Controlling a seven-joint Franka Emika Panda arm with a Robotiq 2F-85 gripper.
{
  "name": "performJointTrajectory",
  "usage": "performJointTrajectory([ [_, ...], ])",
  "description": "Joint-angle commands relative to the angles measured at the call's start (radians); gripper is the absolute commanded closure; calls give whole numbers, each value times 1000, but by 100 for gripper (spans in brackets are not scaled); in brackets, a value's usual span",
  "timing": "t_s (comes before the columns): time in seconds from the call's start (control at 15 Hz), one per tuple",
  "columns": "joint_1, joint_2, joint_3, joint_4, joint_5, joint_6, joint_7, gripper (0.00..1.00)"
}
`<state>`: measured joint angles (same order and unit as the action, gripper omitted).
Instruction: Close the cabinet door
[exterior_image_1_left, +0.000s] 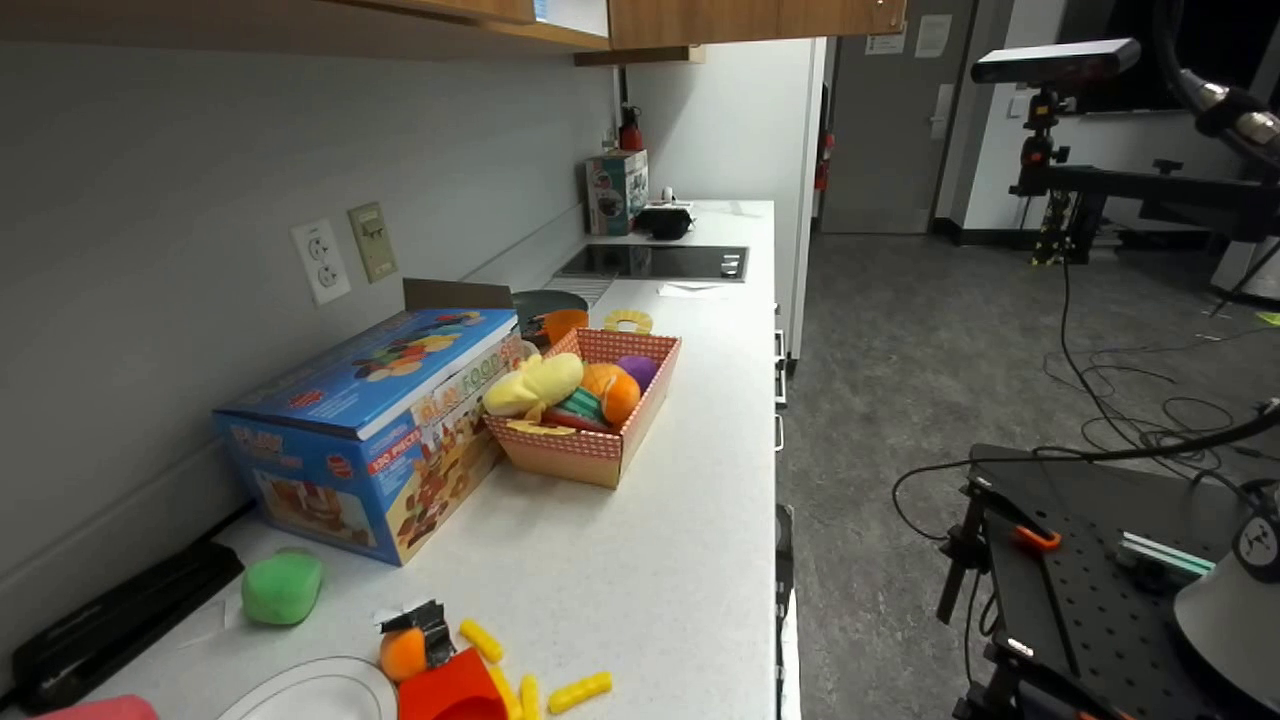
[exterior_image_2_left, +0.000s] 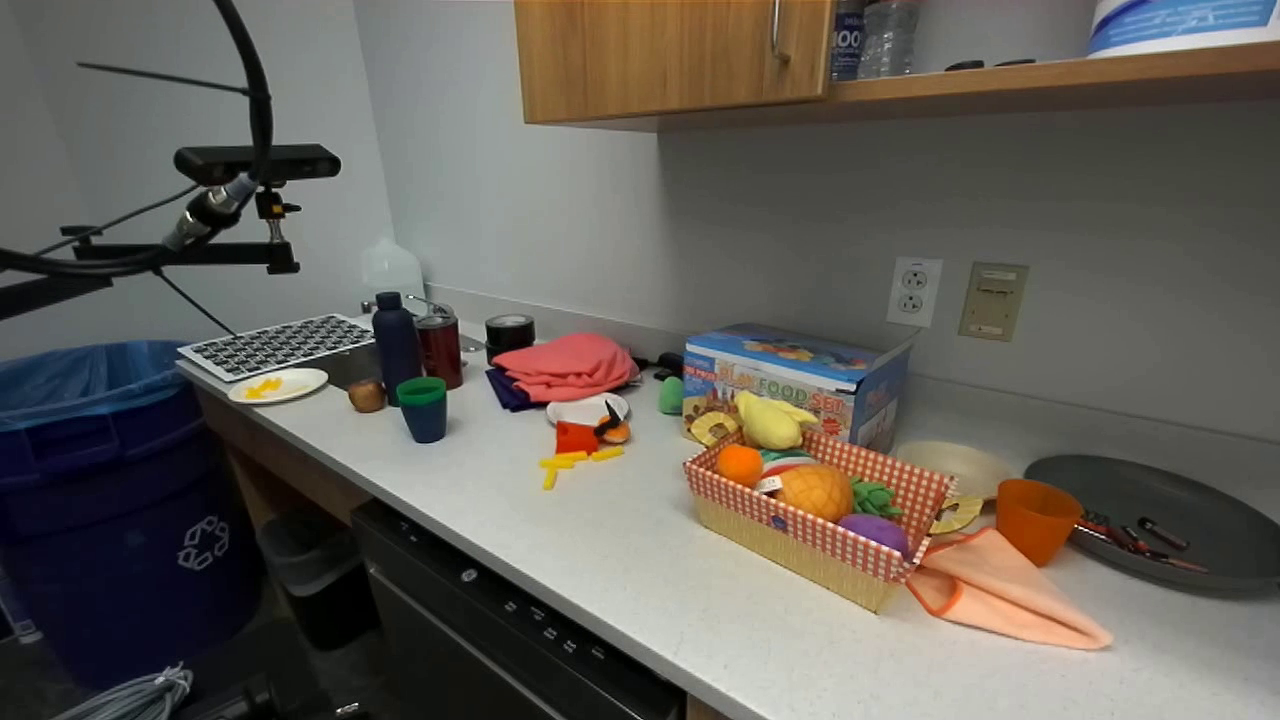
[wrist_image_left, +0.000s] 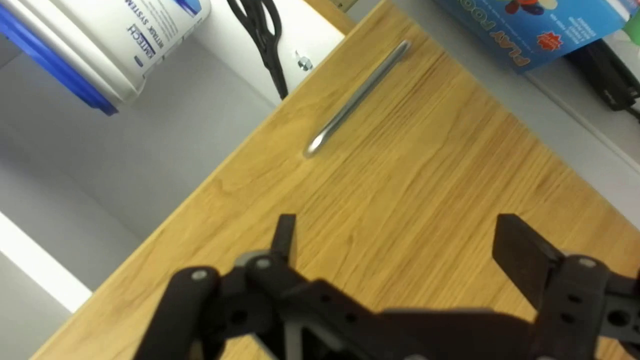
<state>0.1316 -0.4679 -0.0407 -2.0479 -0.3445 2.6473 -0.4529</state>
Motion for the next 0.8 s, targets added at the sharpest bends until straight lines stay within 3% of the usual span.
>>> performJointTrajectory([
  [0.0,-4,-24,32,56,15,-39,-10,0],
  [0.33,-23,-49,74,90,-1,-52,30,0],
  [0.4,-35,-129,74,-5,-12,-26,50,0],
  [0.73,-142,-275,133,-111,-51,-76,227,0],
])
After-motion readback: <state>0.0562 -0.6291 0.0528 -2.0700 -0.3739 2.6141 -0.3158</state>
